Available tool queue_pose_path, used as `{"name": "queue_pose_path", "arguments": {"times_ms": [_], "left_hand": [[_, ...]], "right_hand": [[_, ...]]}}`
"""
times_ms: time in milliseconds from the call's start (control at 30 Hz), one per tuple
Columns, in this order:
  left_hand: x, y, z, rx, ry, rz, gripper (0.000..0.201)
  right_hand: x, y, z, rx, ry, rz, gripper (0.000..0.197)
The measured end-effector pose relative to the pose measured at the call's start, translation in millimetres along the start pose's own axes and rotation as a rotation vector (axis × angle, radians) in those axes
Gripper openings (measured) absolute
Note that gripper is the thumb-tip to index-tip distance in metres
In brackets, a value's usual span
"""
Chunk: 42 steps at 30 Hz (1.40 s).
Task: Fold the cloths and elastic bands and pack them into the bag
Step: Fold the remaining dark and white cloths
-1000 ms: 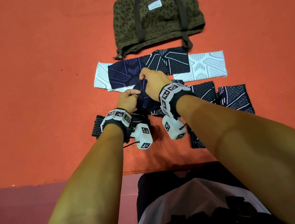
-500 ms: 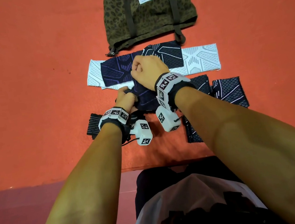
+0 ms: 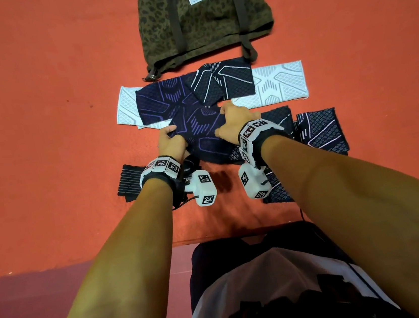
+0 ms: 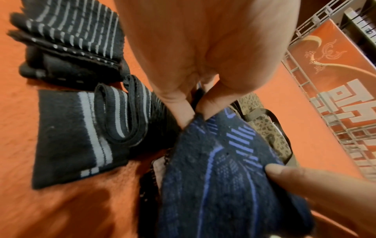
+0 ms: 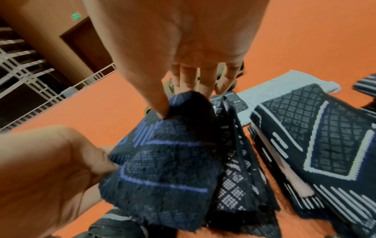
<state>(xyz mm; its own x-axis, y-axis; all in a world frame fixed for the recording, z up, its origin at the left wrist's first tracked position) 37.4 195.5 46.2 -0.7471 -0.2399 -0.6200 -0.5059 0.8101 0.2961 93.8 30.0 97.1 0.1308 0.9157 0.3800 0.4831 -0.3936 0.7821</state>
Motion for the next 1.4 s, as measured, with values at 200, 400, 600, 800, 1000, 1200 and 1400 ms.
{"name": "queue_pose_path", "arguments": {"times_ms": [200,400,600,800,1000,1200,1400], "left_hand": [[-3.8,1.7,4.7,0.001,0.006,0.025,0.052],[-1.7,-1.8,8.4,0.045,-0.006,0.111,0.014],[2.0,3.8,17.0,0.009,-0.063,0.176,0.024],[-6.0,13.9,15.8,-0.042,0.003,0.010,0.047],[-12.8,16.4,13.5,0.083,0.096,-0.168,0.036],[-25.1,17.3,9.6,0.072,-0.075,-0.295,0.018],[-45.7,5.8,-2.1,0.149,-0.108,-0.365,0.046]], "right_hand": [[-2.4,7.0,2.4,0.023,-0.010,-0.049,0.037],[3.0,16.2,13.4,-0.056,-0.091,-0.134,0.041],[16.5,6.1,6.8,-0.167,0.041,-0.176,0.052],[31.4,-27.2,-9.5,0.181,0.001,0.160,0.048],[25.1,-32.7,-10.4,0.178,-0.025,0.179,0.071],[18.7,-33.1,-6.8,0.162,-0.033,0.174,0.067],[12.0,-34.2,-6.6,0.162,-0.013,0.214,0.067]]}}
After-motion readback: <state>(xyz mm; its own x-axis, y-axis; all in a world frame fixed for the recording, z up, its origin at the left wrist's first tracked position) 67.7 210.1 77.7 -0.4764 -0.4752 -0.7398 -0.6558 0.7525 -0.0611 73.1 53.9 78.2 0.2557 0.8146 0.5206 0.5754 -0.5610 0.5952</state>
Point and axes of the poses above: each hand's wrist, its own z-axis towards the middle knuckle, its own y-axis out of the back of the hand, x = y × z, the point moved 1 cm from there along z, towards the middle knuckle, and after that the axes turned 9 degrees about -x, right-handed, at the moved point
